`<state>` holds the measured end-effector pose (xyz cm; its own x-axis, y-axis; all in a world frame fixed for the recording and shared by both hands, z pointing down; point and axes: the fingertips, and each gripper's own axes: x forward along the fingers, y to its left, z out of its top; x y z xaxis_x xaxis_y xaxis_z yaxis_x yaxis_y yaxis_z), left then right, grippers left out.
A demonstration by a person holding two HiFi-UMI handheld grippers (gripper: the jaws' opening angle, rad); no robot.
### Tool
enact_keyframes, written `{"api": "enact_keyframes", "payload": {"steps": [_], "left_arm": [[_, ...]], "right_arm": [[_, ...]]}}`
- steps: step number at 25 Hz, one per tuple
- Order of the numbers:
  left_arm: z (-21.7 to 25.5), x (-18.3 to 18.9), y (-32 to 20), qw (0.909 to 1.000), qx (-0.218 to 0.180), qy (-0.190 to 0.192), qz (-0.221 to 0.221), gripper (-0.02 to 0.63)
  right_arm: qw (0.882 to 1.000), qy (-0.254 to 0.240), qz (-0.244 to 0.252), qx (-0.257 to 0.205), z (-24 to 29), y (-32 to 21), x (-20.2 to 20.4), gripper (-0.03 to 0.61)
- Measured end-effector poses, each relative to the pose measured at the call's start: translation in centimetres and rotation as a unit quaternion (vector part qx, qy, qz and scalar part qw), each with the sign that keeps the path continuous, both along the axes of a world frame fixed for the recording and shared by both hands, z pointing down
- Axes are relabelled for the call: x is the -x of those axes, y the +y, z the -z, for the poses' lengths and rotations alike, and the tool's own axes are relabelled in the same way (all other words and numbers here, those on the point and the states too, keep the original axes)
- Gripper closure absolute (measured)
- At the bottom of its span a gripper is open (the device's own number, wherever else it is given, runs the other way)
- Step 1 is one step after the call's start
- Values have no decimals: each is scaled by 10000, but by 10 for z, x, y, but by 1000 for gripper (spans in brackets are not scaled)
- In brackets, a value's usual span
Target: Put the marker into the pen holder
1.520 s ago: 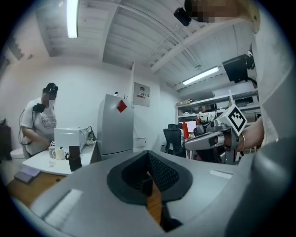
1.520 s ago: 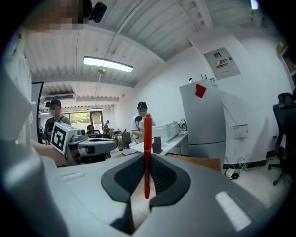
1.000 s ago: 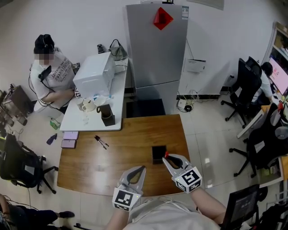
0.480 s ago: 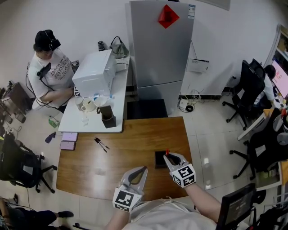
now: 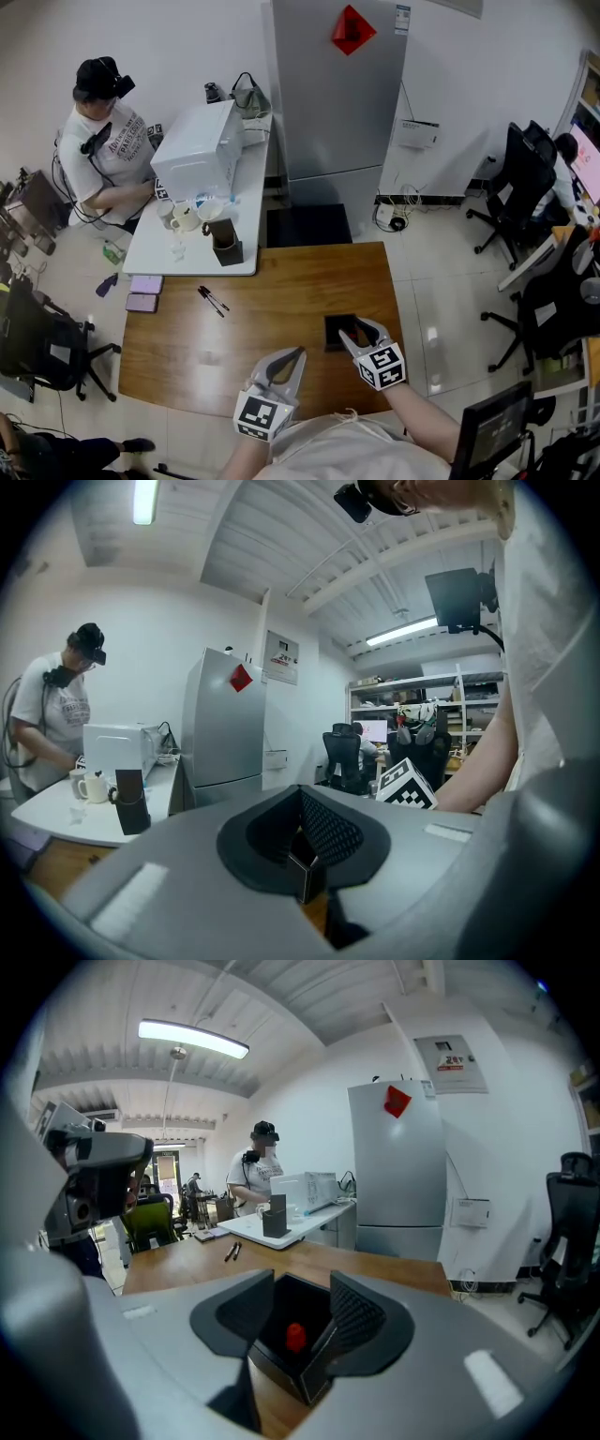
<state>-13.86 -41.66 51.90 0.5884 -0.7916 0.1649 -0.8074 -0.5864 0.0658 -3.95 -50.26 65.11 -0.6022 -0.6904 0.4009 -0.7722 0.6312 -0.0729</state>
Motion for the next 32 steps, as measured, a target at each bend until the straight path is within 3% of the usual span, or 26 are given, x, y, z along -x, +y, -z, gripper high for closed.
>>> {"api": "enact_keyframes", "payload": {"steps": [8, 11, 17, 22, 32], "left_arm": [[4, -2, -1, 9999, 46, 131, -31, 598], [6, -2, 0, 9998, 17, 209, -35, 598], [14, -4, 7, 9995, -120, 265, -76, 598], [20, -2, 19, 9991, -128, 404, -12, 598], [31, 4, 46, 9990, -308, 239, 219, 598]], "right_arm": [[9979, -530, -59, -369, 54, 12, -14, 408], [9956, -632, -79, -694, 88, 25, -20, 436], [9899, -723, -254, -1191, 136, 57, -39, 577], [9835, -605, -258, -1683, 160, 85, -49, 577], [9858, -788, -281, -1457, 152, 116, -46, 577]]}}
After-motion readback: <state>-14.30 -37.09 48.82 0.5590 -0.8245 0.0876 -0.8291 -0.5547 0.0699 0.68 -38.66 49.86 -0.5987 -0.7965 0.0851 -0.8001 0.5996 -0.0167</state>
